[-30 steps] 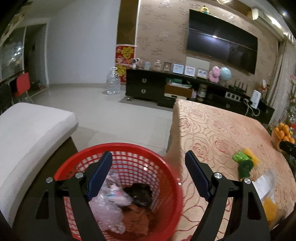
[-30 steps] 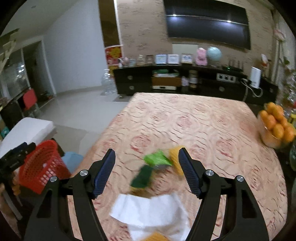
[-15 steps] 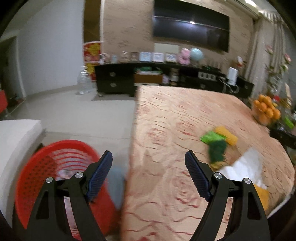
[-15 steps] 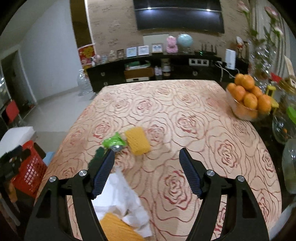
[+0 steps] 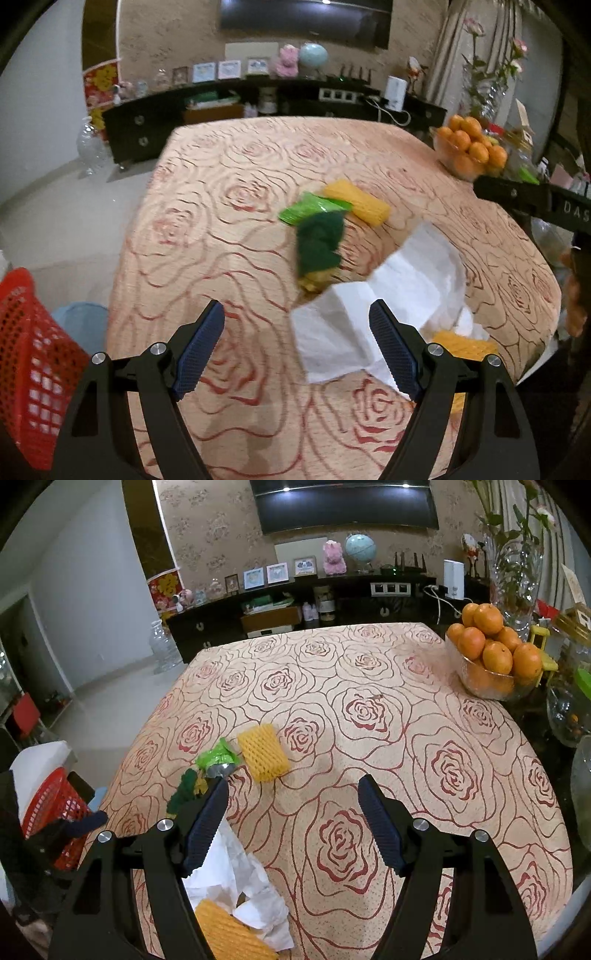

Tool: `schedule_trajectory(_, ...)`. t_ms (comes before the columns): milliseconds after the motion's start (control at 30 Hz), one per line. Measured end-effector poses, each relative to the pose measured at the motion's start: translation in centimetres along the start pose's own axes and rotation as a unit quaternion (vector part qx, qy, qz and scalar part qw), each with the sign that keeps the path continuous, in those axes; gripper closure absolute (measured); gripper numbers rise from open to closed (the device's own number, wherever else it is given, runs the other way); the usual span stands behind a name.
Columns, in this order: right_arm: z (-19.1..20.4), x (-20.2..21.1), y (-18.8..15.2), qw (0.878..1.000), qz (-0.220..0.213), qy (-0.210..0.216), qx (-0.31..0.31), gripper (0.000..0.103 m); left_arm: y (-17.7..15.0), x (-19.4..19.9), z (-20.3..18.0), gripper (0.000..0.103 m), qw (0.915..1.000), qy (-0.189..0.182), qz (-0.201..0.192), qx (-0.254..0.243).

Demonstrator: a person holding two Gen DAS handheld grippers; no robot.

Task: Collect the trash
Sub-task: 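Grasp the white tissue with the left gripper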

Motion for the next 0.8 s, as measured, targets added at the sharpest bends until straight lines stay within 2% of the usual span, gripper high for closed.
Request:
schedule_trajectory(367,-0.2,-0.2,-0.3,1.0,0.008,0.008,-0.005,0.033,-0.8,-3.1,-1.6,0.026,0.9984,-0.035,0.043,0.013)
schedule_trajectory(400,-0.2,-0.2,-0.3,1.0,0.008,0.008,-0.005,0.033,-0.8,-3.2,-1.8,0.028,0.9983,-0.038,0.043,0.011)
schedule_trajectory(500,-0.3,-0.3,-0.3,1.0,0.009,0.009,-0.007,0.033,-1.0,-3.5,-2.6,0.05,0.9977,-0.046,0.049,0.0)
schedule_trajectory(567,-0.3,-0.4,-0.4,1.0,0.01,0.01,-0.008,0.033,-1.2,-3.7,-2.8,0.059,0.9974,-0.048,0.053,-0.007)
schedule_trajectory(633,-0.3,-0.5,-0.5,1.0,0.012,0.011,-0.008,0.033,-1.3,-3.7,-3.0,0.076,0.9972,-0.05,0.053,-0.013)
schedule_trajectory(800,-0.3,-0.5,-0.5,1.0,0.013,0.011,-0.008,0.033,-0.8,-2.9,-3.0,0.098,0.9968,-0.065,0.046,-0.006)
Point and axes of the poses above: each gripper's, at about its wrist camera, not at the fingertips, and x roughly against the way its jaws point, z to its left, y to its top, the point moved 8 cm from there along -x, roughly the way its jaws point, and after that the axes turned 2 degrees about -x, right-handed, at the moved point
